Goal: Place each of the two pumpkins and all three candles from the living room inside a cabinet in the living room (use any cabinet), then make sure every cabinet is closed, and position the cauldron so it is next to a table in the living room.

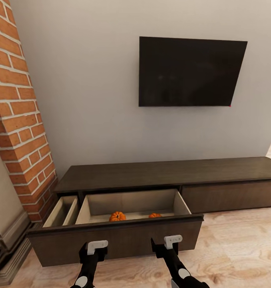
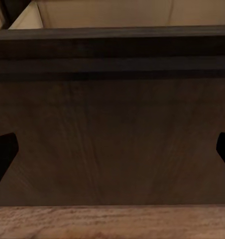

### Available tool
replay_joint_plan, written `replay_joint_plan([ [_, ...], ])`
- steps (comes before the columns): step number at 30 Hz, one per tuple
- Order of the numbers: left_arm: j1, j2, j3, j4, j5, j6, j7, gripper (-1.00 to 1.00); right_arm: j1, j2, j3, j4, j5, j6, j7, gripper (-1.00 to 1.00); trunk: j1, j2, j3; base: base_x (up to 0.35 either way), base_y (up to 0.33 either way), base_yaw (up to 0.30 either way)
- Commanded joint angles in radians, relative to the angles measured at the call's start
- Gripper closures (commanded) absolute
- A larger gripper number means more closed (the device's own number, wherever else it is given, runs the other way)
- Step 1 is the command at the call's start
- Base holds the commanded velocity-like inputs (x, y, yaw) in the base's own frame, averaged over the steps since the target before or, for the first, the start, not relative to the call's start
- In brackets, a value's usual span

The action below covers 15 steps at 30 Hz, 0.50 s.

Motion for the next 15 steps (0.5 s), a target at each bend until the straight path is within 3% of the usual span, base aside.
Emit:
replay_joint_plan([
  [1,-0.001,0.001,-0.008,0.001,0.007,-0.004,0.007,-1.00,-0.001,0.000,0.007,0.001,-0.003,-0.003,-0.008,-1.00,0.000,0.000,-0.001,0.003,0.000,0.000],
  [6,-0.001,0.000,-0.008,-0.003,0.007,-0.004,0.008,-1.00,-0.001,-0.001,0.007,0.001,-0.003,-0.003,-0.008,-1.00,0.000,0.000,-0.001,0.001,0.000,0.000],
  [15,-0.001,0.001,-0.008,-0.006,0.007,-0.004,0.008,-1.00,-0.001,-0.001,0.007,0.000,-0.003,-0.003,-0.008,-1.00,0.034,-0.063,-0.029,0.000,0.000,0.000],
])
